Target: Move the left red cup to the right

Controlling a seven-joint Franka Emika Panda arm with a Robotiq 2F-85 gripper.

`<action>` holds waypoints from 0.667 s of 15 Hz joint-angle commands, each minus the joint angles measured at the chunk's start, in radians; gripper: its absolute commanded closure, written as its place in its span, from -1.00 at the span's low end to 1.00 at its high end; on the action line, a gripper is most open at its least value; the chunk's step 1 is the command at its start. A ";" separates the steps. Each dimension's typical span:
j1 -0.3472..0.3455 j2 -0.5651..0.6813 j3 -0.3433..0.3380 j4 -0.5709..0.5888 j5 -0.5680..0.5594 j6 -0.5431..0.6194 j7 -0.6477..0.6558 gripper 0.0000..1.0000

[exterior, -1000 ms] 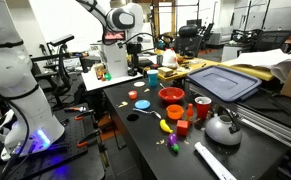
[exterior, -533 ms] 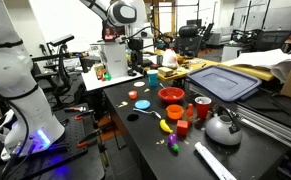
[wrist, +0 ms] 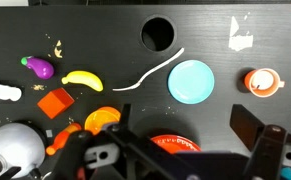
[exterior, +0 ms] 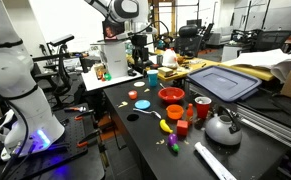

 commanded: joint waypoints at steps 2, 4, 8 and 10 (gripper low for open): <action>-0.038 -0.020 -0.032 0.028 0.036 -0.014 -0.132 -1.00; -0.055 -0.021 -0.048 0.033 0.052 0.003 -0.189 -1.00; -0.075 -0.051 -0.067 0.039 0.119 -0.008 -0.265 -1.00; -0.076 -0.084 -0.070 0.027 0.148 -0.006 -0.281 -1.00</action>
